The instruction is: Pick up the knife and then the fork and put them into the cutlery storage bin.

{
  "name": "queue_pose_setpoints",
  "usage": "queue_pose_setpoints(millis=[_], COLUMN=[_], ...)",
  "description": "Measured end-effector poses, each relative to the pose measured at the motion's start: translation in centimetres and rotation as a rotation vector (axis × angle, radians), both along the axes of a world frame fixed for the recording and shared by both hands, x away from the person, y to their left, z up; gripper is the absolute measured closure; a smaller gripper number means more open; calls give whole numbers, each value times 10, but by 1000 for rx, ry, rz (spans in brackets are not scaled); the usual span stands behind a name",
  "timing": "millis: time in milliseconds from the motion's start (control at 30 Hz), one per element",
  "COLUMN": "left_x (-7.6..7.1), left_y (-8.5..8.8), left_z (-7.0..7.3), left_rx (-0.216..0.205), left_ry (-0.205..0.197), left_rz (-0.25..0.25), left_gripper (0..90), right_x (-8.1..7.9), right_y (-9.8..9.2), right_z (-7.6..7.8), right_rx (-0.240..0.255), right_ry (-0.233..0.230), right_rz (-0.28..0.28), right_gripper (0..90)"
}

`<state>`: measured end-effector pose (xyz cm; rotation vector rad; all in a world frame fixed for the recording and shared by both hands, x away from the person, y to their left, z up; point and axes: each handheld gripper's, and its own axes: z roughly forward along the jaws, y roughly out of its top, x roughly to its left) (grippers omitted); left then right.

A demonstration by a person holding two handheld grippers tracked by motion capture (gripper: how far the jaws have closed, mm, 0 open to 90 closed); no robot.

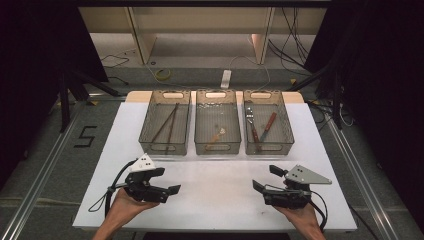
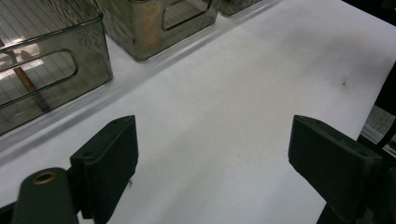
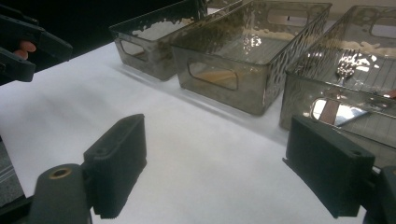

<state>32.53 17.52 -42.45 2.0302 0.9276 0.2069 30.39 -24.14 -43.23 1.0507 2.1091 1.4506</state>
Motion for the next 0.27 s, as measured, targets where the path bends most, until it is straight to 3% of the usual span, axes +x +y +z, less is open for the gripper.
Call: queue_pose_setpoints(millis=[267], left_x=[1], left_y=[1], left_z=[0], left_rx=[0], left_ry=[1], left_rz=[5], left_gripper=[156], right_x=[1], right_y=[-1], right_z=[1], right_rx=[-7], right_ry=[-6], right_rz=[-11], right_gripper=[203])
